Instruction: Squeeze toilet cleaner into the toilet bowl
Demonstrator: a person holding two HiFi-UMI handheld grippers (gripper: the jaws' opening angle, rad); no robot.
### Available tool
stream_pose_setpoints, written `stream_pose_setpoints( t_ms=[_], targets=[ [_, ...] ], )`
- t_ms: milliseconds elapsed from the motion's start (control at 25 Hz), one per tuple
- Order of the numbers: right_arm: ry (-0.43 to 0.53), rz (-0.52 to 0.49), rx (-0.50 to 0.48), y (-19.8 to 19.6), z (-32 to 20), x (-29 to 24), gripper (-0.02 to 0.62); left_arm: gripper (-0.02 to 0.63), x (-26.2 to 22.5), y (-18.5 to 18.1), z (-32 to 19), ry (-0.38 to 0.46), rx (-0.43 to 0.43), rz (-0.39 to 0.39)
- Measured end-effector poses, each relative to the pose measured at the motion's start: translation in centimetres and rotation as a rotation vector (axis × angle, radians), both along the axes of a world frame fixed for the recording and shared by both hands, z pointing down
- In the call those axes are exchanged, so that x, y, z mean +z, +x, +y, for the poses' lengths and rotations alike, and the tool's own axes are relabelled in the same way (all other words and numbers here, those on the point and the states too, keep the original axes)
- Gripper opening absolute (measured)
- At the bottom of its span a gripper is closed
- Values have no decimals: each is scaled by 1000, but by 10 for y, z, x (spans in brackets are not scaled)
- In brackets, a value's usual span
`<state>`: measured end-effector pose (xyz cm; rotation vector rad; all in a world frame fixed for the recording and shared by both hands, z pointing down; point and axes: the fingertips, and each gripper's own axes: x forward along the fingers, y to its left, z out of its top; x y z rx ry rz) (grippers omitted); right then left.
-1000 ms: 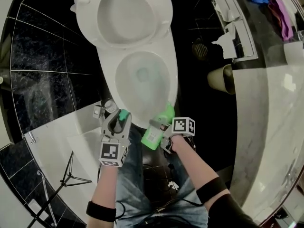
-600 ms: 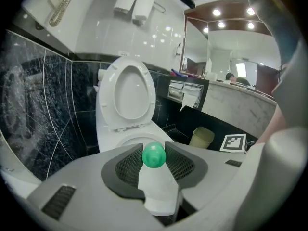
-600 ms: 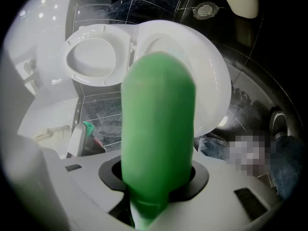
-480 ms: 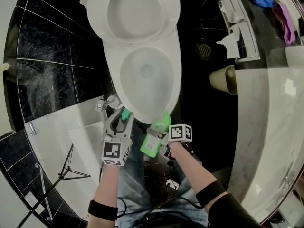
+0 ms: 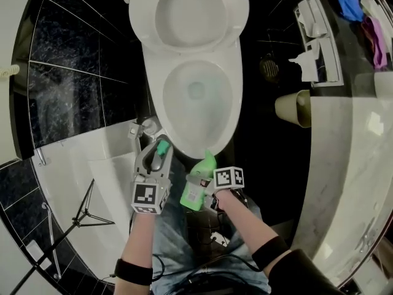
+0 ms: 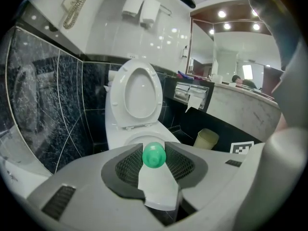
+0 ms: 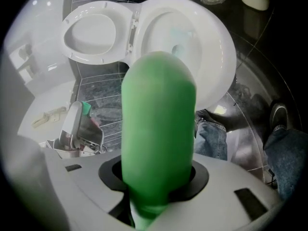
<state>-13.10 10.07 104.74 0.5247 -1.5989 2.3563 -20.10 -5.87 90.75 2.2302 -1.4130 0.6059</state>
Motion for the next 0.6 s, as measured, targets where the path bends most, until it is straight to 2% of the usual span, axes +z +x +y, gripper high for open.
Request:
stream_pose_setpoints(
  t_ms=[160, 440, 600],
  targets=[
    [-14, -21, -15, -18, 1, -2, 178, 152, -2, -13, 0, 0, -34, 3],
    [32, -40, -107, -46, -17, -4, 178, 152, -1, -40, -2, -10, -115, 12],
    [23, -60, -110, -62, -28, -1, 178, 152, 3, -55, -4, -8, -122, -2]
  ],
)
